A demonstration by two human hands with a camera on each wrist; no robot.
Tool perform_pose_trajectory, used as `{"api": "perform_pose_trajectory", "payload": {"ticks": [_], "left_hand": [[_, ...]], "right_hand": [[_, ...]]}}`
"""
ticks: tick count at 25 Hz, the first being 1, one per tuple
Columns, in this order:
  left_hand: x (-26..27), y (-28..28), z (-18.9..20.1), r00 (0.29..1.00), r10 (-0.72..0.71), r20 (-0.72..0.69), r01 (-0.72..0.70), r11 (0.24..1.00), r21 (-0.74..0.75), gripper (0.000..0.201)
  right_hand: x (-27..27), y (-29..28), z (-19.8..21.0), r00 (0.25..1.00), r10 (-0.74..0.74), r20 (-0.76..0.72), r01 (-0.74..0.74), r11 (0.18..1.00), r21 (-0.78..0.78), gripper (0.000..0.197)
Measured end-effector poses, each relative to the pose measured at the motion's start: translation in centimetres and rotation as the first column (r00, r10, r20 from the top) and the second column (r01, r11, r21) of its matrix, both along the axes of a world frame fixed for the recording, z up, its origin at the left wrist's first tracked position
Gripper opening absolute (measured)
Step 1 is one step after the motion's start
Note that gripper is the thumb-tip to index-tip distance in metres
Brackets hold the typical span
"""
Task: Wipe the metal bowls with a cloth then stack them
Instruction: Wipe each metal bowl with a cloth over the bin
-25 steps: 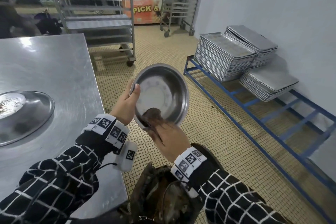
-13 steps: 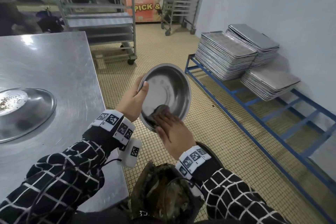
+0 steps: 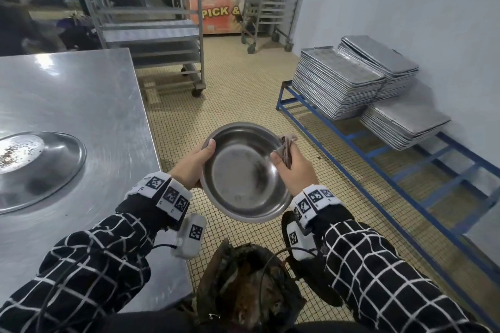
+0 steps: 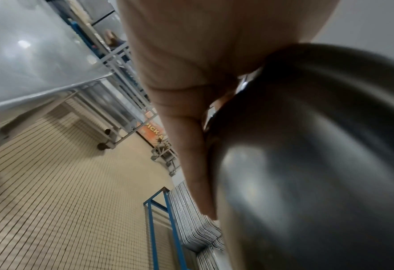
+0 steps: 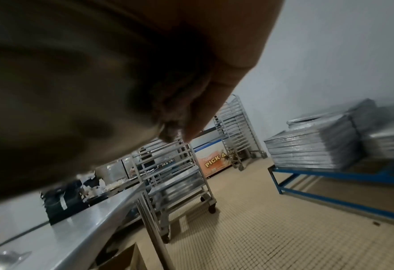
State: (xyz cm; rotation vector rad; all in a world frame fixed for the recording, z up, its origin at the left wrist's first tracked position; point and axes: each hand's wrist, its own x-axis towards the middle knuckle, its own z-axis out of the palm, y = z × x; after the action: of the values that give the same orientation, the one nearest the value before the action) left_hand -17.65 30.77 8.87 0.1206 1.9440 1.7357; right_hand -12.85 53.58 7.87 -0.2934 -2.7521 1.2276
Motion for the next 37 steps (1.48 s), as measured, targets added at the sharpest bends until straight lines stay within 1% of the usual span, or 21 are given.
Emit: {"api": "perform_pose_trajectory", "payload": {"ticks": [1, 3, 6, 9, 12, 14, 16, 18, 21, 23, 24, 26, 27, 28, 29, 32, 33, 34, 35, 36, 37], "left_hand": [[-0.2, -0.2, -0.5, 0.999, -0.015, 0.041, 0.015, 1.0, 0.012, 0.076], [-0.2, -0.5, -0.9, 0.999, -0.02, 0.05, 0.017, 0.998, 0.064, 0.069], [0.2, -0.2, -1.1, 0.991, 0.111, -0.07, -0.1, 0.985, 0.139, 0.046], [1.5, 0.8, -1.1, 0.955, 0.203, -0.217, -0.17, 0.972, 0.162, 0.05], [2.7, 2.0, -1.2, 0.915, 0.271, -0.3, -0.242, 0.962, 0.13, 0.048], [2.9, 2.3, -0.9, 0.91, 0.313, -0.271, -0.289, 0.949, 0.125, 0.049], [2.6, 2.0, -0.6, 0.901, 0.352, -0.254, -0.331, 0.935, 0.124, 0.046], [2.4, 1.4, 0.0, 0.885, 0.398, -0.24, -0.379, 0.917, 0.125, 0.043], [2.2, 0.7, -0.1, 0.886, 0.386, -0.259, -0.372, 0.923, 0.104, 0.035], [2.1, 0.5, -0.2, 0.899, 0.349, -0.263, -0.342, 0.937, 0.075, 0.037], [2.0, 0.5, -0.3, 0.909, 0.313, -0.274, -0.306, 0.95, 0.07, 0.048], [1.7, 0.7, -0.3, 0.916, 0.265, -0.301, -0.26, 0.964, 0.056, 0.068], [1.6, 0.7, -0.1, 0.909, 0.264, -0.324, -0.259, 0.964, 0.06, 0.062], [1.5, 0.6, 0.2, 0.898, 0.267, -0.349, -0.259, 0.963, 0.069, 0.046], [1.4, 0.4, 0.6, 0.896, 0.27, -0.354, -0.26, 0.963, 0.076, 0.031], [1.3, -0.2, 1.3, 0.896, 0.294, -0.333, -0.288, 0.955, 0.068, 0.024], [1.4, -0.3, 1.4, 0.895, 0.291, -0.337, -0.285, 0.956, 0.066, 0.022], [1.6, -0.3, 1.4, 0.897, 0.282, -0.341, -0.277, 0.959, 0.065, 0.021], [1.7, -0.3, 1.4, 0.895, 0.276, -0.35, -0.272, 0.96, 0.062, 0.021], [1.6, -0.2, 1.4, 0.892, 0.269, -0.363, -0.262, 0.962, 0.07, 0.022], [1.5, -0.2, 1.4, 0.888, 0.258, -0.38, -0.247, 0.966, 0.077, 0.024]], "right_hand": [[-0.1, 0.1, 0.3, 0.999, -0.022, 0.038, 0.023, 0.999, -0.039, 0.035], [-0.3, 0.3, 0.1, 0.995, -0.06, 0.078, 0.067, 0.994, -0.088, 0.024], [-0.3, -0.3, -0.6, 0.975, -0.214, 0.059, 0.221, 0.954, -0.203, 0.017], [0.0, -1.9, -0.6, 0.924, -0.383, 0.004, 0.363, 0.874, -0.324, 0.016], [0.5, -3.5, 0.0, 0.91, -0.414, -0.019, 0.371, 0.834, -0.408, 0.008], [1.0, -3.9, 0.2, 0.929, -0.37, -0.011, 0.328, 0.837, -0.439, 0.009], [1.6, -3.7, 0.2, 0.951, -0.307, 0.033, 0.294, 0.868, -0.401, 0.013], [2.1, -3.3, -0.3, 0.957, -0.282, 0.067, 0.287, 0.898, -0.333, 0.015], [2.4, -3.6, -0.6, 0.968, -0.252, -0.011, 0.247, 0.957, -0.153, 0.013], [2.5, -5.0, -0.6, 0.993, -0.092, -0.074, 0.089, 0.995, -0.037, 0.021], [2.6, -6.0, -0.6, 0.995, 0.038, -0.087, -0.039, 0.999, 0.0, 0.027], [3.3, -8.1, -0.8, 0.939, 0.337, -0.077, -0.33, 0.94, 0.082, 0.038], [3.8, -8.8, -1.1, 0.886, 0.459, -0.063, -0.448, 0.884, 0.132, 0.043], [4.1, -9.0, -1.5, 0.843, 0.536, -0.044, -0.521, 0.834, 0.181, 0.047], [4.2, -8.8, -1.9, 0.825, 0.566, -0.009, -0.545, 0.8, 0.251, 0.05], [2.9, -6.0, -2.9, 0.837, 0.529, 0.14, -0.512, 0.667, 0.542, 0.068], [2.6, -5.2, -2.9, 0.848, 0.505, 0.162, -0.496, 0.647, 0.58, 0.075], [2.4, -4.9, -3.0, 0.86, 0.484, 0.161, -0.48, 0.662, 0.575, 0.077], [2.6, -5.2, -2.8, 0.871, 0.473, 0.131, -0.469, 0.724, 0.507, 0.072], [2.9, -6.0, -2.8, 0.881, 0.467, 0.081, -0.462, 0.806, 0.37, 0.065], [3.5, -7.1, -2.5, 0.884, 0.467, 0.035, -0.463, 0.859, 0.219, 0.06]]}}
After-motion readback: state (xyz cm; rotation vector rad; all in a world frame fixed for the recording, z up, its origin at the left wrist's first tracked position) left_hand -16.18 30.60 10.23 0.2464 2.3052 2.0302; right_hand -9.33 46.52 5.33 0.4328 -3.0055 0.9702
